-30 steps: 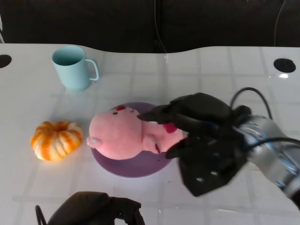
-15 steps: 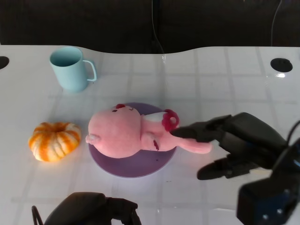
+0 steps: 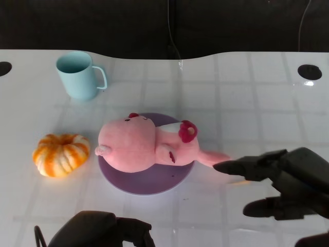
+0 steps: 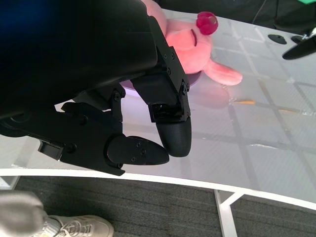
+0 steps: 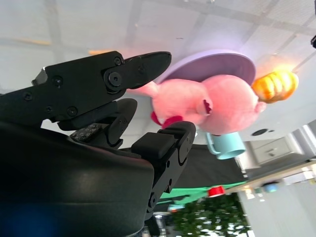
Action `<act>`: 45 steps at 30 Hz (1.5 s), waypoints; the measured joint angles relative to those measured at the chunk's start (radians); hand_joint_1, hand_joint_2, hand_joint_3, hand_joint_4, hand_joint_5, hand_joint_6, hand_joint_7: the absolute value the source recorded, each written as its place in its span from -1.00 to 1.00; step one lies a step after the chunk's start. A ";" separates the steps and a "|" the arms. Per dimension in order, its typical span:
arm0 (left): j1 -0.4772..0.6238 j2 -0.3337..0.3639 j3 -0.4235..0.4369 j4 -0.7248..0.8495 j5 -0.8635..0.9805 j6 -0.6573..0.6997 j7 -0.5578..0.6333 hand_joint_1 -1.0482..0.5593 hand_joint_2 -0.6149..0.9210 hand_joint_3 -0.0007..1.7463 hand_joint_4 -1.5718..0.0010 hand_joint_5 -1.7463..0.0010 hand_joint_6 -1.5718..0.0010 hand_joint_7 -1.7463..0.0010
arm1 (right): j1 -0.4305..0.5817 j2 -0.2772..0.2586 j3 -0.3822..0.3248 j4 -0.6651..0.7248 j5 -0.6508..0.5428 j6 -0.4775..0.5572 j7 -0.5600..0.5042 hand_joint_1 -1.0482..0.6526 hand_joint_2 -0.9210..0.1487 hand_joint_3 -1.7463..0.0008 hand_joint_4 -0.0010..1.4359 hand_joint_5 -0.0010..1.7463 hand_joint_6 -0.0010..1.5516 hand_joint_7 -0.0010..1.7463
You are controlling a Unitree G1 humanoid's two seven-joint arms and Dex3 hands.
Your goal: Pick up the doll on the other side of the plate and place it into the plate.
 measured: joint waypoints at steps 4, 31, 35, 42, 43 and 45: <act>0.001 0.002 0.008 0.003 -0.004 0.001 0.002 -0.07 1.00 -0.71 0.01 -0.33 -0.08 0.16 | 0.070 0.000 -0.021 -0.045 0.000 0.019 0.005 0.18 -0.88 0.99 0.19 -0.72 -0.04 -0.90; -0.019 0.009 -0.002 0.042 -0.019 0.001 0.007 -0.08 1.00 -0.71 0.02 -0.35 -0.08 0.16 | 0.111 0.097 -0.001 0.236 0.044 -0.174 -0.208 0.23 0.05 -0.48 0.12 0.95 0.03 0.51; -0.026 0.008 -0.003 0.059 -0.019 -0.007 0.017 -0.08 1.00 -0.73 0.02 -0.33 -0.09 0.15 | 0.088 0.131 0.011 0.283 0.138 -0.170 -0.161 0.22 0.09 -0.46 0.13 0.92 0.05 0.44; -0.040 0.007 -0.006 0.068 -0.018 -0.008 0.022 -0.07 1.00 -0.72 0.02 -0.31 -0.08 0.18 | 0.054 0.139 0.011 0.326 0.169 -0.169 -0.141 0.24 0.09 -0.47 0.12 0.93 0.09 0.40; -0.046 0.006 -0.007 0.068 -0.018 -0.006 0.022 -0.07 1.00 -0.72 0.02 -0.31 -0.08 0.18 | 0.050 0.139 0.010 0.327 0.175 -0.169 -0.138 0.25 0.10 -0.47 0.12 0.93 0.09 0.40; -0.051 0.004 -0.008 0.068 -0.017 0.005 0.021 -0.07 1.00 -0.71 0.01 -0.32 -0.09 0.18 | 0.043 0.139 0.008 0.327 0.184 -0.169 -0.132 0.24 0.09 -0.47 0.12 0.93 0.09 0.39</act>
